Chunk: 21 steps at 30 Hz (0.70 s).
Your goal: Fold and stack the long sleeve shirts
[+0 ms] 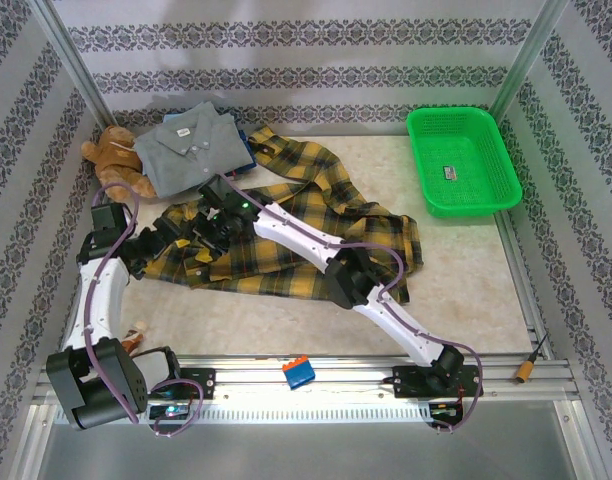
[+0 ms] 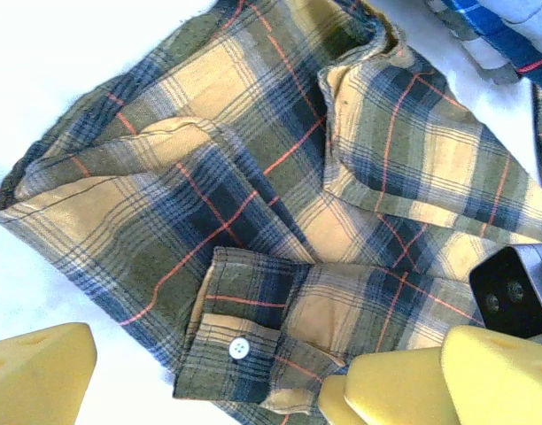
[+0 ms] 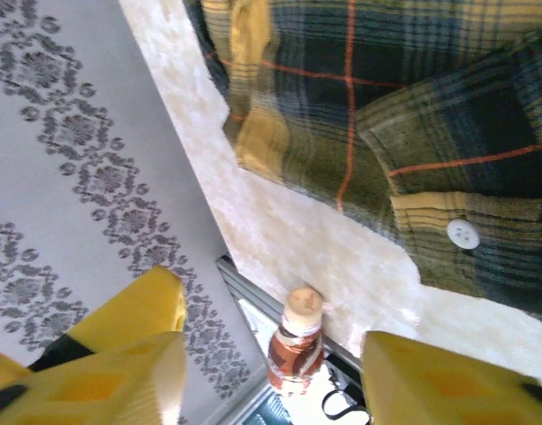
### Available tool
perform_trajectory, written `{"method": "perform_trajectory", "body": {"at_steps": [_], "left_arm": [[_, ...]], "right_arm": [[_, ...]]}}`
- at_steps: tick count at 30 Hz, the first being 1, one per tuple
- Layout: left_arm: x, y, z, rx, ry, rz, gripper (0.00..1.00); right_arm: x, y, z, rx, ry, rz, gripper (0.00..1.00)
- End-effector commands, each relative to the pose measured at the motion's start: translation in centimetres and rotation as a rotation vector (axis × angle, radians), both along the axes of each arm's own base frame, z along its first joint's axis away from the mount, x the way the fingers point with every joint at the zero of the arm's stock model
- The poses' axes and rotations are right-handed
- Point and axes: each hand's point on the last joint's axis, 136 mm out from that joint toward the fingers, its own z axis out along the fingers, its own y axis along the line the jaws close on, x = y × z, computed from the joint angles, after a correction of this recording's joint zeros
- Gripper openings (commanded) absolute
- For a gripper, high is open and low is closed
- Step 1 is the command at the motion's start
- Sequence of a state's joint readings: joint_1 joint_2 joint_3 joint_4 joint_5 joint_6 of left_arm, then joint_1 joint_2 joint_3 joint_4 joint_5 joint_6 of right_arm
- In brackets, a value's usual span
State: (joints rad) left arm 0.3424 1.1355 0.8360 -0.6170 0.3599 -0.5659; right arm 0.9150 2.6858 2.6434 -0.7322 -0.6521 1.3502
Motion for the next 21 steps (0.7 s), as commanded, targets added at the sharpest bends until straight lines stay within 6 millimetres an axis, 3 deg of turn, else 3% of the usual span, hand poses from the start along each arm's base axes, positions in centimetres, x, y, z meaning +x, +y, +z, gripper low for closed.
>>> {"method": "perform_trajectory", "body": {"at_steps": [1, 5, 9, 15, 21], "left_arm": [[-2.0, -0.8, -1.3, -0.024, 0.078, -0.007, 1.0], [-3.4, -1.3, -2.6, -0.016, 0.17, -0.015, 1.0], [-4.7, -2.7, -4.0, -0.02, 0.273, -0.065, 0.98], [-6.8, -4.9, -6.9, -0.021, 0.411, -0.121, 0.89], [-6.1, -7.2, -9.8, -0.119, 0.447, -0.126, 0.8]], "right_arm": [[2.9, -1.8, 5.4, 0.066, -0.128, -0.024, 0.68], [4.5, -7.3, 7.2, -0.011, -0.24, -0.027, 0.74], [5.4, -14.7, 9.3, -0.125, -0.41, -0.005, 0.75], [4.0, -27.6, 6.7, -0.402, -0.506, 0.086, 0.79], [1.1, -35.6, 3.8, -0.542, -0.508, 0.127, 0.84]]}}
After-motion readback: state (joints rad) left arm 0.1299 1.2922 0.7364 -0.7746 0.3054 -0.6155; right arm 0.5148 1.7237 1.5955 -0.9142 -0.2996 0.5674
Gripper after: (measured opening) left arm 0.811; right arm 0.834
